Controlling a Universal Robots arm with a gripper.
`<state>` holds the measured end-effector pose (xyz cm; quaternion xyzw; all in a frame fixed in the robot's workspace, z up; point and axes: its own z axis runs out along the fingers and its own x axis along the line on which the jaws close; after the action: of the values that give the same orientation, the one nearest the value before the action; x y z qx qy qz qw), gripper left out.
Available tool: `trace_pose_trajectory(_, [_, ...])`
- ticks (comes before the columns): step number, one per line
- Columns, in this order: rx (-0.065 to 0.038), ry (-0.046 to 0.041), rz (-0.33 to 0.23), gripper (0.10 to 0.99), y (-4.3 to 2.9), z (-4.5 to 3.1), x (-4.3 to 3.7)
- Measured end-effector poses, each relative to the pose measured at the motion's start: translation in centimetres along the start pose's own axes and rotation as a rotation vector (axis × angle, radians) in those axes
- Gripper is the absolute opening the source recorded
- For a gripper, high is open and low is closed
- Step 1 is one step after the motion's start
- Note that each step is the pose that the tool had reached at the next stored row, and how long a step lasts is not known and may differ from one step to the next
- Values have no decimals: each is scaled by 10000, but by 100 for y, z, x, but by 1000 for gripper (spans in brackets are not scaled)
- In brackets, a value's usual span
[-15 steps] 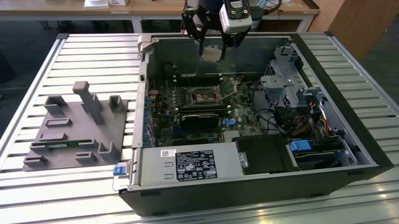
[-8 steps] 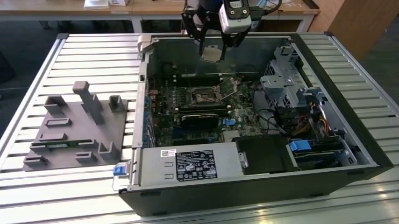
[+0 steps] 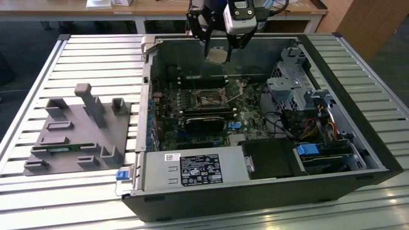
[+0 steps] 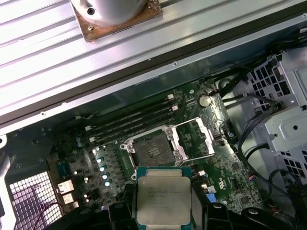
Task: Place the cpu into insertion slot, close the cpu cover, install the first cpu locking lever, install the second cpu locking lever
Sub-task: 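Place the cpu into insertion slot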
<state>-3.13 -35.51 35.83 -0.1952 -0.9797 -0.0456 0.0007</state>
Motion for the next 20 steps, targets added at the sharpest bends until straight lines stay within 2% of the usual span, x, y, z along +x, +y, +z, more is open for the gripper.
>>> trace_pose_trajectory(13, [-18, -85, 961, 541, -7, 9, 16])
trace_pose_trajectory(20, [-24, -111, 1252, 541, -8, 11, 18])
